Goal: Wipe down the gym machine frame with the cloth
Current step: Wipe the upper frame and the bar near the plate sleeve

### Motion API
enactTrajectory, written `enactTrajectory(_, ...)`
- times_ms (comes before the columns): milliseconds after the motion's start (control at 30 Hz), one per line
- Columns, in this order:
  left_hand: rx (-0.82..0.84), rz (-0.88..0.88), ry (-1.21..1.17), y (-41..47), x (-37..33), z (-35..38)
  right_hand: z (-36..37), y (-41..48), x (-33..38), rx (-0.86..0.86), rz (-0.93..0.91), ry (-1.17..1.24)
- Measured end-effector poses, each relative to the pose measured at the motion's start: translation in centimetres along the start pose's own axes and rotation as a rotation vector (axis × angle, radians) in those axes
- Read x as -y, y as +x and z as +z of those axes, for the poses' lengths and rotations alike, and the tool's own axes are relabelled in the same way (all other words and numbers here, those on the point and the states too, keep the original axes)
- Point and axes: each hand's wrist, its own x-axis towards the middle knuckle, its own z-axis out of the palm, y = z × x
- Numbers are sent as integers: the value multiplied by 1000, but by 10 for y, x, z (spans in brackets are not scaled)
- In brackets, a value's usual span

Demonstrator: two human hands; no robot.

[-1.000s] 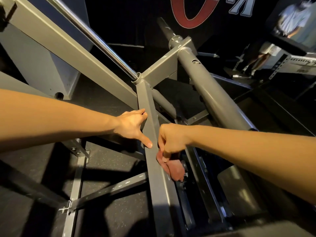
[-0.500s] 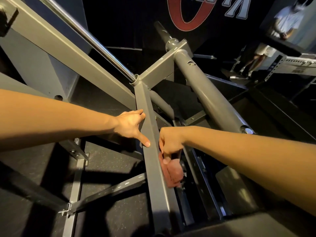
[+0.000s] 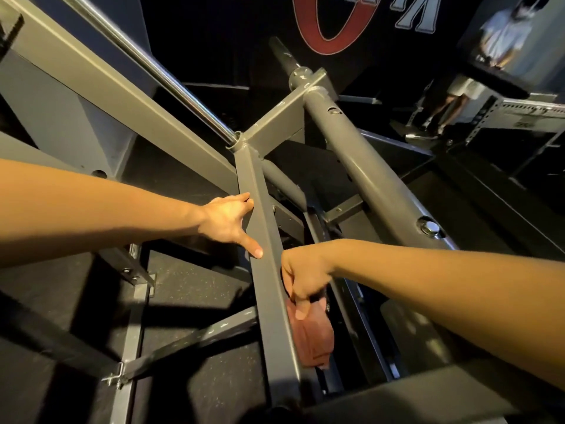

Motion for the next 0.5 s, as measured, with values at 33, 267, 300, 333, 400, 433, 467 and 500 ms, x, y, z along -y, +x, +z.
enactTrajectory(33, 0, -4, -4, 0, 0, 0, 1, -1, -1, -5, -5, 18)
enactTrajectory(267, 5, -13, -15, 0, 1, 1, -22, 19, -13, -528, 59, 156)
enactTrajectory(300, 8, -13, -16, 0, 0, 0, -20, 17, -13, -463, 31, 163)
enactTrajectory(333, 11, -13, -13, 0, 0, 0, -18, 12, -12, -362, -12, 163)
enactTrajectory(400, 14, -18, -9, -1, -1, 0, -10, 0, -8, -145, -95, 170)
enactTrajectory(433, 17, -19, -10, -1, -1, 0, -7, -6, -7, -54, -139, 190)
enactTrajectory(467, 19, -19, -10, -1, -2, 0, -7, -9, -7, 13, -172, 202)
enactTrajectory(500, 17, -18, -9, -1, -2, 1, -10, -11, -10, 60, -185, 193)
